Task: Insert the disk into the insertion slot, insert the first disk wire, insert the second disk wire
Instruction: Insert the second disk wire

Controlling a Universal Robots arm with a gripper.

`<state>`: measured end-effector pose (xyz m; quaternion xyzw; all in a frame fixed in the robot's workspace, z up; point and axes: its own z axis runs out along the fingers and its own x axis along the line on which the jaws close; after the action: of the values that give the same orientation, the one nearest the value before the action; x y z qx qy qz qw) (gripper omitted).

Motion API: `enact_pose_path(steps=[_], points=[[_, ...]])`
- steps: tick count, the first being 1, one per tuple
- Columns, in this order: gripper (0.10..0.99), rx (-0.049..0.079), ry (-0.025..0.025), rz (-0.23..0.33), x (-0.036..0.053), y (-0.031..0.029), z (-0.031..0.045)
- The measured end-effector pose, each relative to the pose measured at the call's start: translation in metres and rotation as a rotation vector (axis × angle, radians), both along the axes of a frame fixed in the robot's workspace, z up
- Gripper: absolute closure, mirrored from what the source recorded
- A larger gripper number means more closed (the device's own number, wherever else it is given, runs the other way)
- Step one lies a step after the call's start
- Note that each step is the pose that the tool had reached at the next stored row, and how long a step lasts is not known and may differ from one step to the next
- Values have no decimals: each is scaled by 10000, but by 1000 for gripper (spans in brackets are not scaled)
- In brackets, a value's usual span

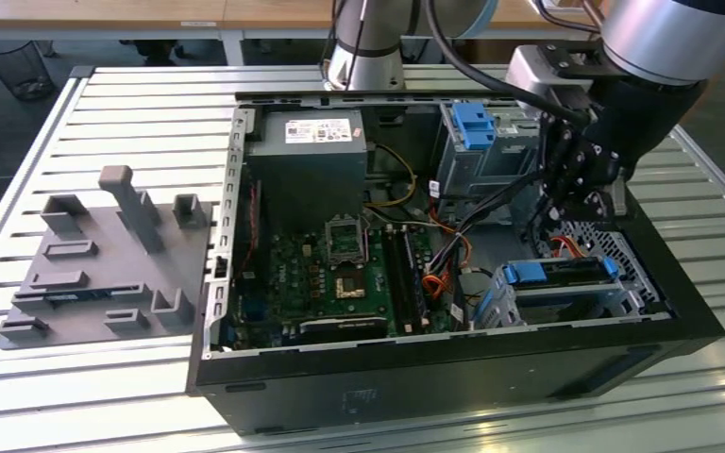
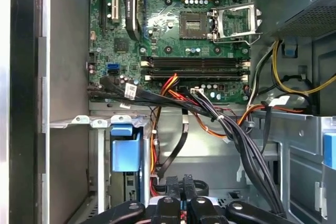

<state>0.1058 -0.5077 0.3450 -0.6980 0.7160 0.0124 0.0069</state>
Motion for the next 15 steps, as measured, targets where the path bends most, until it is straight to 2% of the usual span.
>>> enact_pose_path(steps=[5,9,15], points=[[937,6,0,0,0,-63,-1],[937,12,3,1,1,-151,-8],[937,20,64,1,27,-200,-36]])
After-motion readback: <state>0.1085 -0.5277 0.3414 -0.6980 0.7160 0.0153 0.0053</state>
